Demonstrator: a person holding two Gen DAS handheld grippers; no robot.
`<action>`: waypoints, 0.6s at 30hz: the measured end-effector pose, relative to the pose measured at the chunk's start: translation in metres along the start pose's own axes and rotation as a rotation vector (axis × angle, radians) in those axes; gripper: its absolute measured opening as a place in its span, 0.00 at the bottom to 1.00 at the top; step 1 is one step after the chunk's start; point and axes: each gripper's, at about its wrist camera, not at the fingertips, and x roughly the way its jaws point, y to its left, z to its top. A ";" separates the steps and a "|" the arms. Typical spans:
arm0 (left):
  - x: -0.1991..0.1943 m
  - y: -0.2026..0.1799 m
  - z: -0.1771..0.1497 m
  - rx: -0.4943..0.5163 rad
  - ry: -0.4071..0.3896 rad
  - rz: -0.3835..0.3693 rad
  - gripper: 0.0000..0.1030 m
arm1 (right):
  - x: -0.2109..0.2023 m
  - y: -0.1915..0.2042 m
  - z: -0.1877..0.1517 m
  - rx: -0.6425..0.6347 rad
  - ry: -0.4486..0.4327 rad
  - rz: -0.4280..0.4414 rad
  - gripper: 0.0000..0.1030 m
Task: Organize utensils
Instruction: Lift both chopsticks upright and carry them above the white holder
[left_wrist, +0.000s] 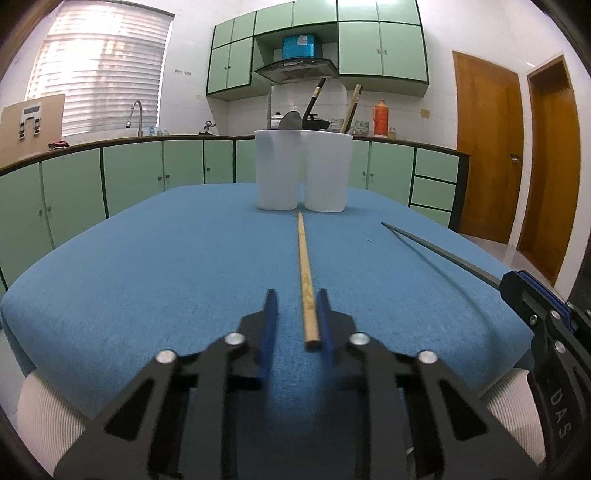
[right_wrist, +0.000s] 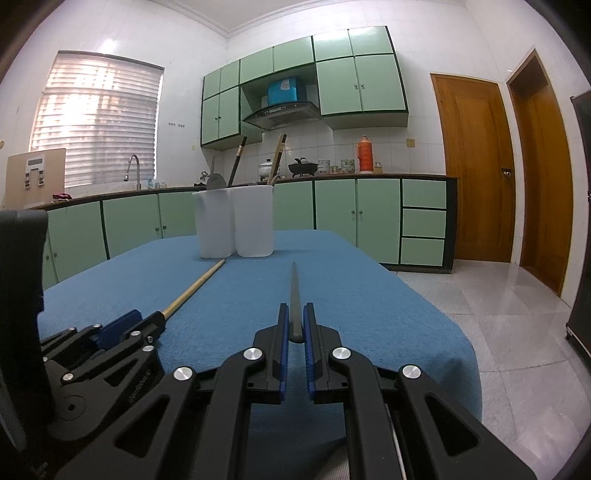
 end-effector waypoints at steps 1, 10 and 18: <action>0.000 0.000 0.000 0.003 0.001 -0.003 0.10 | 0.000 0.000 0.000 -0.001 -0.001 0.000 0.08; -0.008 0.001 0.007 0.015 -0.004 -0.006 0.06 | -0.005 0.001 0.009 -0.021 -0.035 0.001 0.07; -0.032 0.008 0.036 0.037 -0.102 -0.002 0.06 | -0.009 0.000 0.046 -0.041 -0.105 0.029 0.07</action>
